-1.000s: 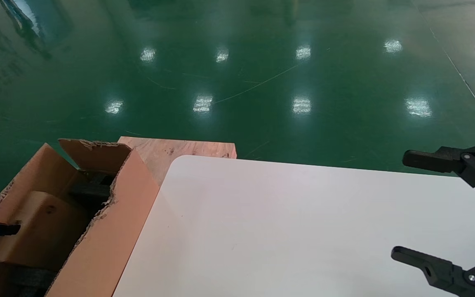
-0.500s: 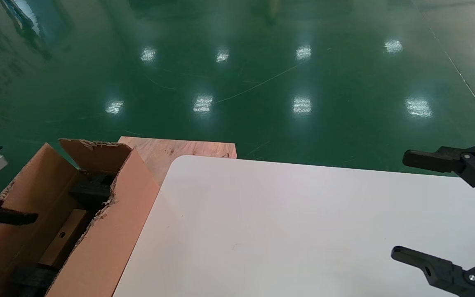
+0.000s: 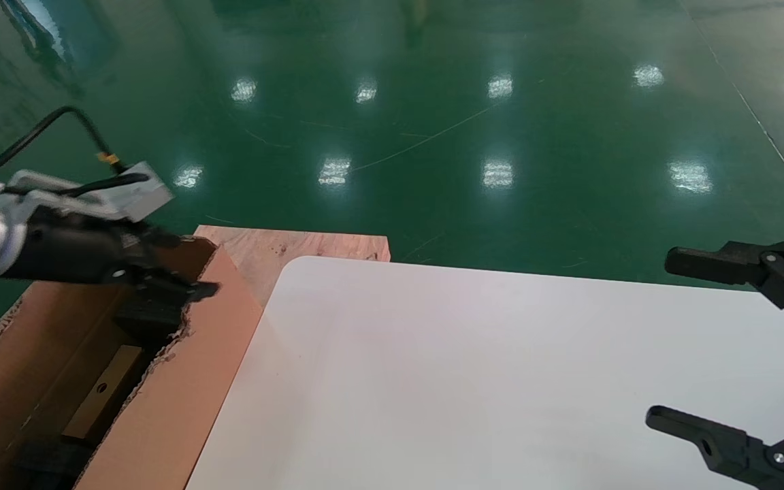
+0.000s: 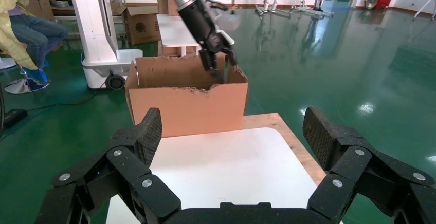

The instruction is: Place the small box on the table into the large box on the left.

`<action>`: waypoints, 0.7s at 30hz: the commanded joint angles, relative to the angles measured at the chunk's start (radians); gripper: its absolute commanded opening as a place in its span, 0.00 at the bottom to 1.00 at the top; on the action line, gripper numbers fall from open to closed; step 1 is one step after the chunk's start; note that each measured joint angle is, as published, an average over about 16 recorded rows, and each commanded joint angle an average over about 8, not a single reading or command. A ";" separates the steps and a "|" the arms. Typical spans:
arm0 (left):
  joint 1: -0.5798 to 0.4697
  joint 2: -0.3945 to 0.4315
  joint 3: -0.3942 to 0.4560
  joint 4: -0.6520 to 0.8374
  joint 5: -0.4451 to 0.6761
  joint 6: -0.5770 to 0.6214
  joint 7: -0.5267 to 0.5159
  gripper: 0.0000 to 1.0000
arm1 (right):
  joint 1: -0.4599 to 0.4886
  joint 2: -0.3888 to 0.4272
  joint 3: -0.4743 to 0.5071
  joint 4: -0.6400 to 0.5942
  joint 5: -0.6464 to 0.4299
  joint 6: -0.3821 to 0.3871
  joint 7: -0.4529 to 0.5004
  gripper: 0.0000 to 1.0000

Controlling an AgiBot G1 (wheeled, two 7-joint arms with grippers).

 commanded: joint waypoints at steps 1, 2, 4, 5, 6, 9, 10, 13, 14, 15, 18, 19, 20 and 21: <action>0.001 0.020 -0.011 -0.043 -0.028 -0.012 0.013 1.00 | 0.000 0.000 0.000 0.000 0.000 0.000 0.000 1.00; 0.003 0.031 -0.015 -0.055 -0.038 -0.018 0.014 1.00 | 0.000 0.000 0.000 0.000 0.000 0.000 0.000 1.00; 0.007 0.055 -0.022 -0.075 -0.056 -0.029 0.015 1.00 | 0.000 0.000 0.000 0.000 0.000 0.000 0.000 1.00; 0.010 0.066 -0.025 -0.083 -0.064 -0.034 0.017 1.00 | 0.000 0.000 0.000 0.000 0.000 0.000 0.000 1.00; 0.011 0.076 -0.028 -0.091 -0.071 -0.038 0.019 1.00 | 0.000 0.000 0.000 0.000 0.000 0.000 0.000 1.00; 0.015 0.103 -0.036 -0.109 -0.090 -0.047 0.026 1.00 | 0.000 0.000 0.000 0.000 0.000 0.000 0.000 1.00; 0.017 0.112 -0.039 -0.115 -0.096 -0.049 0.029 1.00 | 0.000 0.000 0.000 0.000 0.000 0.000 0.000 1.00; 0.019 0.124 -0.044 -0.122 -0.105 -0.052 0.035 1.00 | 0.000 0.000 0.000 0.000 0.000 0.000 0.000 1.00; 0.021 0.127 -0.047 -0.124 -0.107 -0.052 0.036 1.00 | 0.000 0.000 0.000 0.000 0.000 0.000 0.000 1.00; 0.023 0.131 -0.051 -0.127 -0.111 -0.052 0.039 1.00 | 0.000 0.000 0.000 0.000 0.000 0.000 0.000 1.00; 0.038 0.131 -0.071 -0.123 -0.114 -0.046 0.045 1.00 | 0.000 0.000 0.000 0.000 0.001 0.000 0.000 1.00; 0.048 0.132 -0.083 -0.121 -0.117 -0.041 0.049 1.00 | 0.000 0.000 0.000 0.000 0.001 0.000 0.000 1.00; 0.060 0.136 -0.100 -0.123 -0.122 -0.036 0.056 1.00 | 0.000 0.000 0.000 0.000 0.001 0.000 0.000 1.00; 0.074 0.138 -0.120 -0.122 -0.127 -0.029 0.063 1.00 | 0.000 0.000 0.000 0.000 0.001 0.000 0.000 1.00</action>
